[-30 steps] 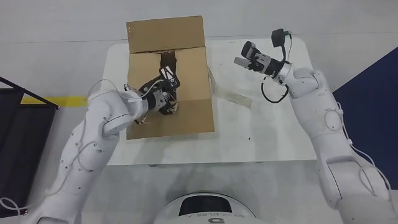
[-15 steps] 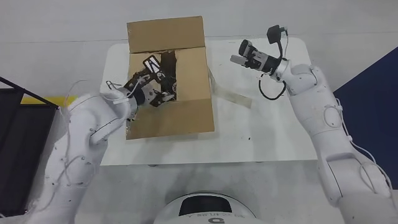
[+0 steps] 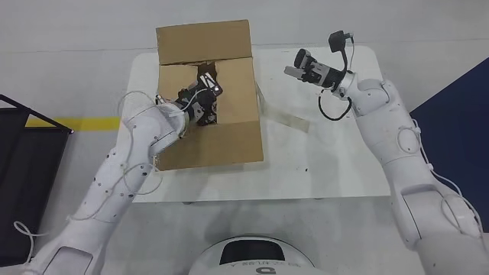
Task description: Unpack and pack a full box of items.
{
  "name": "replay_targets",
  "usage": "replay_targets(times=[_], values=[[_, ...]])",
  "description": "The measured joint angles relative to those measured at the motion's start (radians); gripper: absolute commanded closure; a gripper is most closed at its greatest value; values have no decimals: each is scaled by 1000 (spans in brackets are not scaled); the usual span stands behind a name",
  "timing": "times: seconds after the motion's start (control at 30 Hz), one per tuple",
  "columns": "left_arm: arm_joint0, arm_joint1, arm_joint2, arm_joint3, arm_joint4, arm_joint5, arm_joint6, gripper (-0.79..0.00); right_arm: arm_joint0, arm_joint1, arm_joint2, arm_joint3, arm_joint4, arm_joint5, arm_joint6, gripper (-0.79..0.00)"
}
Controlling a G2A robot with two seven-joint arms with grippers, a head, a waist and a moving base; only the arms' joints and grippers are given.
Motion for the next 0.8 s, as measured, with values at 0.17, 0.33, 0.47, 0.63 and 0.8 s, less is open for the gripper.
replay_targets(times=[0.17, 0.33, 0.47, 0.63, 0.8], values=[[5, 5, -1, -36, -42, -91, -47, -785, 7, 1, -7, 9, 16, -1, 5, -785], [32, 18, -27, -89, -129, -225, -115, -785, 20, -1, -17, 28, 50, 6, 16, -785], [59, 30, -45, -127, -215, -337, -154, -785, 30, -2, -25, 37, 73, -1, 31, -785], [98, 48, -83, -191, -262, -365, -165, -785, 42, -3, -39, 41, 87, -3, 44, -785], [132, 56, -146, -246, -158, -247, -75, -785, 53, -5, -52, 44, 85, -3, 45, -785]])
